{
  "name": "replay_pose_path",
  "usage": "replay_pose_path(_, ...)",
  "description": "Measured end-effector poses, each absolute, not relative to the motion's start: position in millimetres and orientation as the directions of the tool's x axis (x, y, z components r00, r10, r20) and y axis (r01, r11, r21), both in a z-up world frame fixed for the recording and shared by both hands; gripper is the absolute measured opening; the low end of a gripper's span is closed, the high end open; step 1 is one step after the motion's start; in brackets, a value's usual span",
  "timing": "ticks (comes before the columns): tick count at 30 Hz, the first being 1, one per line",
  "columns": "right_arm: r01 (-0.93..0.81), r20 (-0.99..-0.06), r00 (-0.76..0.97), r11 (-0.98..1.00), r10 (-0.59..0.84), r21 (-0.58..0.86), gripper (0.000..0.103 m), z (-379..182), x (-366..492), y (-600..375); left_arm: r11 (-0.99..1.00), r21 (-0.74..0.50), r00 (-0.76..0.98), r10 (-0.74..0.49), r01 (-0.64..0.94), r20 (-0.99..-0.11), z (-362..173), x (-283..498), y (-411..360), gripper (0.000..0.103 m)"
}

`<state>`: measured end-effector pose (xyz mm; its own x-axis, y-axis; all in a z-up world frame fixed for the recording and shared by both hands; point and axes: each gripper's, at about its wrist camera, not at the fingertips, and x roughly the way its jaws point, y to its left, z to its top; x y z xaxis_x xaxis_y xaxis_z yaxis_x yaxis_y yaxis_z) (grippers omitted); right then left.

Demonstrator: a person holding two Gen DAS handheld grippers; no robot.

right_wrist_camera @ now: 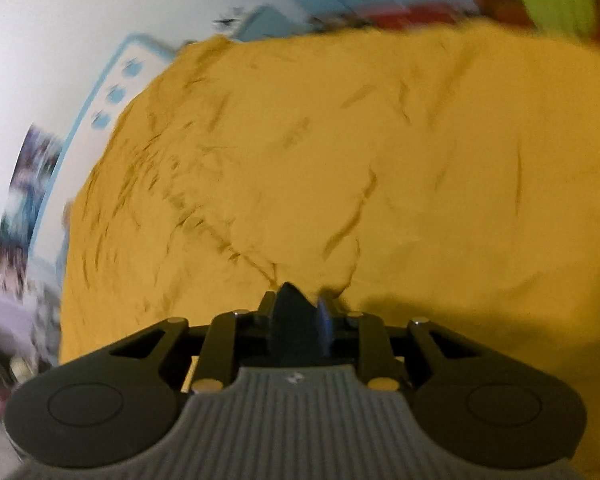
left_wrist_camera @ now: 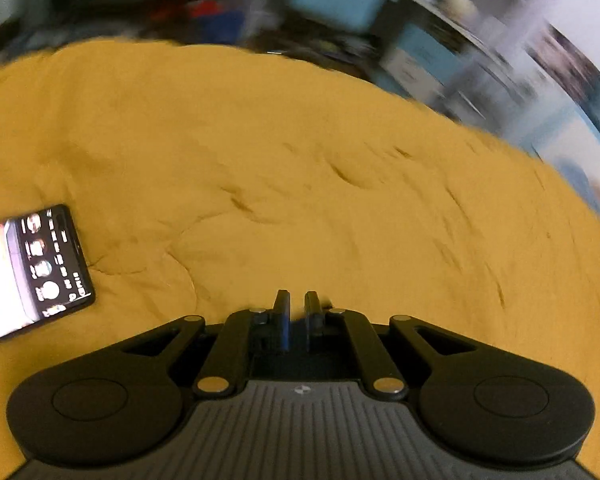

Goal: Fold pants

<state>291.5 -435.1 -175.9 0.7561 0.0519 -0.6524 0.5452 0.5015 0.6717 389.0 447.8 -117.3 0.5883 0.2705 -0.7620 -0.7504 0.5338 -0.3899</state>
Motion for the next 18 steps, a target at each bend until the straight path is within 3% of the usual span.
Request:
replay_pose_path(3,0.448,-0.632,0.772,0.649,0.065,0.614,0.030,-154,287,-407,0.679,-0.377,0.640,0.178,-0.629,-0.747,-112,366,413,0.019)
replay_pose_path(6,0.298,-0.632,0.759,0.778,0.158,0.553,0.031,-146,287,-356,0.779,-0.369,0.659,0.074,-0.507,-0.749,-119,347,378,0.021)
replay_pose_path(9,0.122,-0.665,0.715,0.897,0.217,0.424,0.032,-146,295,-299,0.846,-0.296,0.646,0.073,-0.443,-0.760,-124,344,354,0.026)
replay_pose_path(13,-0.168,-0.661,0.680,0.945,0.317,0.281,0.033,-140,321,-223,0.808,-0.312,0.650,0.112,-0.499,-0.752,-130,335,362,0.030)
replay_pose_path(18,-0.542,-0.605,0.568,0.807,0.558,0.236,0.033,-126,370,-104,0.683,-0.381,0.641,0.167,-0.623,-0.750,-139,315,378,0.030)
